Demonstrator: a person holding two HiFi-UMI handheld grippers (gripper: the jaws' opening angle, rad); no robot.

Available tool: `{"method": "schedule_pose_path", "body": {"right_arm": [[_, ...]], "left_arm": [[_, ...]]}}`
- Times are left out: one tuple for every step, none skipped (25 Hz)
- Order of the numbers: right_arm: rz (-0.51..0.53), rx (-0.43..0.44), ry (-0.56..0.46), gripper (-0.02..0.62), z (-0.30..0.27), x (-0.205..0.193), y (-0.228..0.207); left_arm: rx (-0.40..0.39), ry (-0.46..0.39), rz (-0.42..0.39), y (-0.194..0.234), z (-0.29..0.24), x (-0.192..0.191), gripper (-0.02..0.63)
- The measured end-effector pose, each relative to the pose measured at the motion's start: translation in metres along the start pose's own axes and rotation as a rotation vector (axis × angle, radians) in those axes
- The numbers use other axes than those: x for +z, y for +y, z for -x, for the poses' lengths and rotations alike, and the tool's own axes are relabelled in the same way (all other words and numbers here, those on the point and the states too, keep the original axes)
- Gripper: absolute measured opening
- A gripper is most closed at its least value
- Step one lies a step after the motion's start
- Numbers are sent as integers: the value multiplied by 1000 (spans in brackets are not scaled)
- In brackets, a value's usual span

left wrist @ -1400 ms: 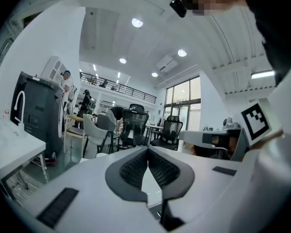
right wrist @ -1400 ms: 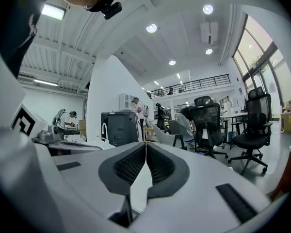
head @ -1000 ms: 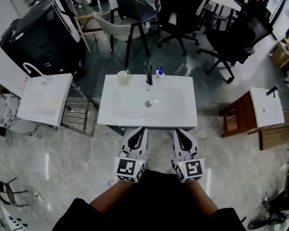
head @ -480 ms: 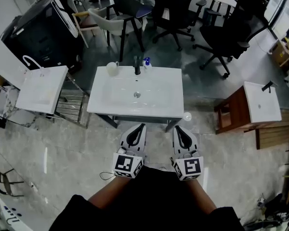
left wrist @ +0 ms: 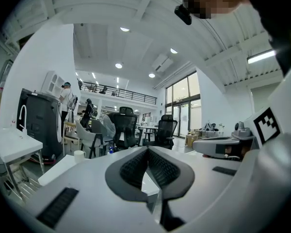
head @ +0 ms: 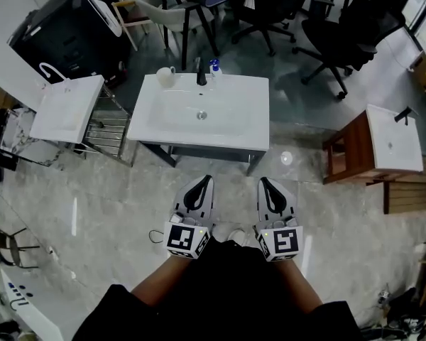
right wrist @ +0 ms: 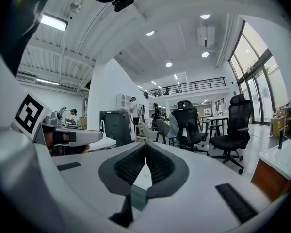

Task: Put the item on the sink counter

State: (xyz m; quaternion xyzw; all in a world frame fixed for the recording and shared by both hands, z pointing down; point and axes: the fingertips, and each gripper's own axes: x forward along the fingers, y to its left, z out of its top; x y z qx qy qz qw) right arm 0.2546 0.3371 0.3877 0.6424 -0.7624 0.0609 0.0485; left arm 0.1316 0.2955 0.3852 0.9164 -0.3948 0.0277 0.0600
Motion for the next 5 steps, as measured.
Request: {"method": "schedule_pose_path", "body": {"right_arm": [[-2,13,4,32,3,-4,1],[-1,29,10,32,7,-7,1],[2,43,17,31,11,-10,1],[6,55,23,31,15,-13,1],[11,67,29,31,20,-16,0]], "left_arm": [[8,0,6,-4,2,-1,15],[15,0,23,-8,4,-3,15],[21,1,46,-13,7,-4,15],[25,1,69,-18,9,-6,15],[28,1,91,-24,10,-7,15]]}}
